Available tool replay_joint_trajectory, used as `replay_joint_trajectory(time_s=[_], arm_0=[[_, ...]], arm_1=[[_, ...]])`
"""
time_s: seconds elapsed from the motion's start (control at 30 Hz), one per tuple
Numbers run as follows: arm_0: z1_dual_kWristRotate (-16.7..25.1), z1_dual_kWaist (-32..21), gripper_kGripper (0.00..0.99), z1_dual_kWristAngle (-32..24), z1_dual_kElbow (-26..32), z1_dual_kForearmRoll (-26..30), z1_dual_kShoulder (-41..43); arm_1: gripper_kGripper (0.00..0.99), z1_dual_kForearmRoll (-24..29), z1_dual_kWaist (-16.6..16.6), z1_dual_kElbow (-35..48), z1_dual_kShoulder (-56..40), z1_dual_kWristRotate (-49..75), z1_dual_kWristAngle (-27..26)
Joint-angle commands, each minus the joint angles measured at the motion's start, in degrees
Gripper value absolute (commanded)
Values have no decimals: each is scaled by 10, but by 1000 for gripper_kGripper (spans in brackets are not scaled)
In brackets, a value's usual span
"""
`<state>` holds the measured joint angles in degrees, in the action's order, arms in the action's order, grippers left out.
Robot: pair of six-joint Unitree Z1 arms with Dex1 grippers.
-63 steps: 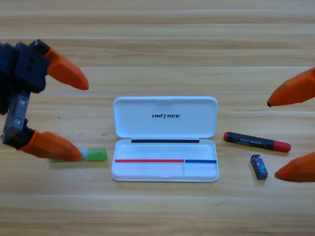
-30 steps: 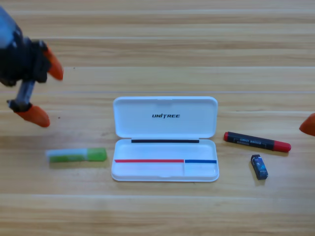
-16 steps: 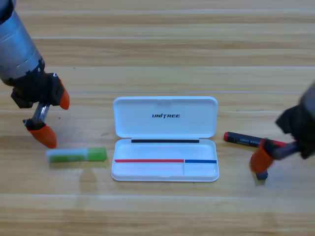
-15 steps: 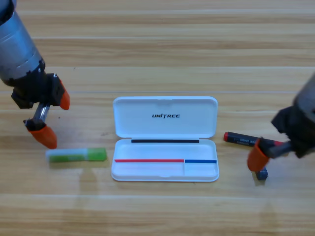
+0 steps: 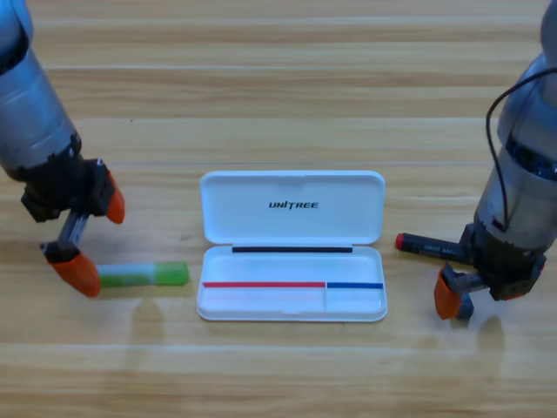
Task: Clean up eraser and pencils
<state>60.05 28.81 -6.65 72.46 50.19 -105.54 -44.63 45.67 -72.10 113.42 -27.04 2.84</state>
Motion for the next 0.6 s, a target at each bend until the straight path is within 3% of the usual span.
replay_joint_trajectory(time_s=[0.03,0.17,0.47,0.5,0.57,0.6], arm_0=[[-13,-11,988,8,-50,-60,-21],[-20,-11,986,27,-69,-91,-27],[-37,-11,986,35,-67,-105,-78],[-39,-11,988,35,-64,-105,-83],[-41,-10,988,36,-60,-105,-93],[-42,-10,988,36,-58,-105,-96]], arm_1=[[595,14,-15,-7,58,-7,-19],[486,28,-15,-8,79,-10,-19],[483,35,-16,-15,102,-11,-22],[377,34,-17,-15,102,-9,-24],[31,35,-18,-15,103,-6,-28],[0,35,-18,-13,103,-3,-35]])
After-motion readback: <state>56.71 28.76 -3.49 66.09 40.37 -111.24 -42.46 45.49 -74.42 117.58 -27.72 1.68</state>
